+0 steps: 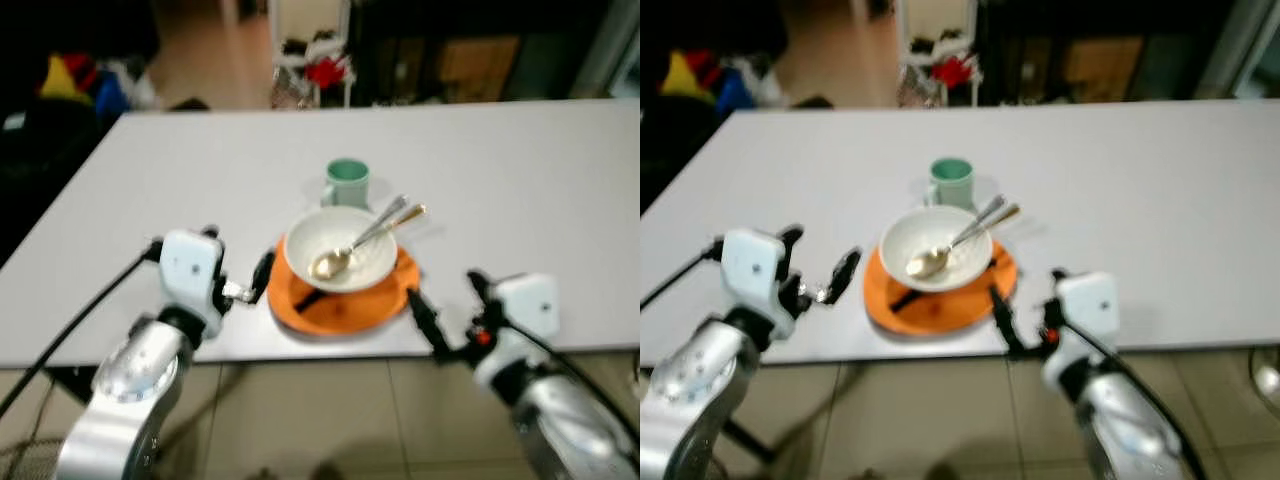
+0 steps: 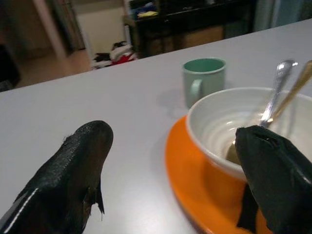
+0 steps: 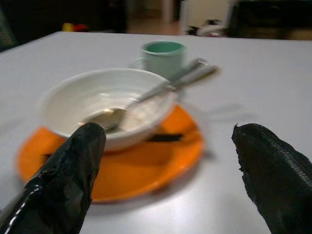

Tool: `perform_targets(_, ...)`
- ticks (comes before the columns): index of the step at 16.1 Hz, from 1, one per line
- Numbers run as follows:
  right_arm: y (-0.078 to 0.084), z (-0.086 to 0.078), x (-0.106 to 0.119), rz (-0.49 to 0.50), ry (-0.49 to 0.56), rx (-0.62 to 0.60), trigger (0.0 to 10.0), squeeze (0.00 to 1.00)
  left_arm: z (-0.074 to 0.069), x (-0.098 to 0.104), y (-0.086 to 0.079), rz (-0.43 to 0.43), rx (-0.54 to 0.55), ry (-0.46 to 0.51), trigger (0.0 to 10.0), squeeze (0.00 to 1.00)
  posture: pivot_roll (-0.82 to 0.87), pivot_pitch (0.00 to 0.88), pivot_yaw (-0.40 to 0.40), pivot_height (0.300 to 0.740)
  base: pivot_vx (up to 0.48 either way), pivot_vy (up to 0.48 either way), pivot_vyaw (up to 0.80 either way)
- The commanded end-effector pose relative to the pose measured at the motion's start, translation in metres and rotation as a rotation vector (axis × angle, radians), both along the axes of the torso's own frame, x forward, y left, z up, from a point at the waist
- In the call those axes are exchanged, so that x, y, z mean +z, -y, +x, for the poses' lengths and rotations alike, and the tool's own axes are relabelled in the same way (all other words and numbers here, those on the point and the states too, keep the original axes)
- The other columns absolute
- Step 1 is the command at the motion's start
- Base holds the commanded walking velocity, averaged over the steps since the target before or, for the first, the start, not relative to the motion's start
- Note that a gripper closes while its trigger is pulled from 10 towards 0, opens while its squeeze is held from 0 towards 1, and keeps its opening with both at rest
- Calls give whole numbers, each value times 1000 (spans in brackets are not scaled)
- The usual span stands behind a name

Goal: Setting the table

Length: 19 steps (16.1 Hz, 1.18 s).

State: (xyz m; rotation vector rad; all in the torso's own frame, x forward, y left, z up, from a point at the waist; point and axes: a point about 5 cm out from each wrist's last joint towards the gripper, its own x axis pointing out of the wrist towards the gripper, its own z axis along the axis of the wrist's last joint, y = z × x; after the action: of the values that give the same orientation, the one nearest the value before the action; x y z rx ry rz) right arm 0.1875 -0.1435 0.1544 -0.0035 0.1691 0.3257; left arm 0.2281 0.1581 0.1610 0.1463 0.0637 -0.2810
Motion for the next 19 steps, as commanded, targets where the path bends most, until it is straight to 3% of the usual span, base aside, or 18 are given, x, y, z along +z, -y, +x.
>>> perform_targets(1,1,0,2,1,7,3,10000,0,0,3,1,-1,-1,10,10000,0,97,0,54,740,0,-319,0)
perform_targets(6,0,-2,-1,11,-12,10,10000,0,-2,2,1,-1,-3,3,10000,0,102,0,52,740,0,-316,0)
perform_targets(13,10,-1,-4,-31,3,-20,10000,0,-4,-2,-1,-4,-10,-16,10000,0,107,0,48,740,0,-318,0)
perform_targets(14,8,-2,-5,-51,2,4,10000,914,-5,-3,-2,-2,-10,-16,10000,0,108,0,47,740,0,-315,0)
perform_targets(15,8,-2,-6,-52,5,17,10000,1000,-5,-3,-2,-1,-11,-15,10000,0,109,0,47,740,0,-262,0)
perform_targets(19,9,-2,-3,-19,63,0,10000,1000,-6,-5,-2,-9,-13,-29,10000,0,109,0,47,740,0,0,200)
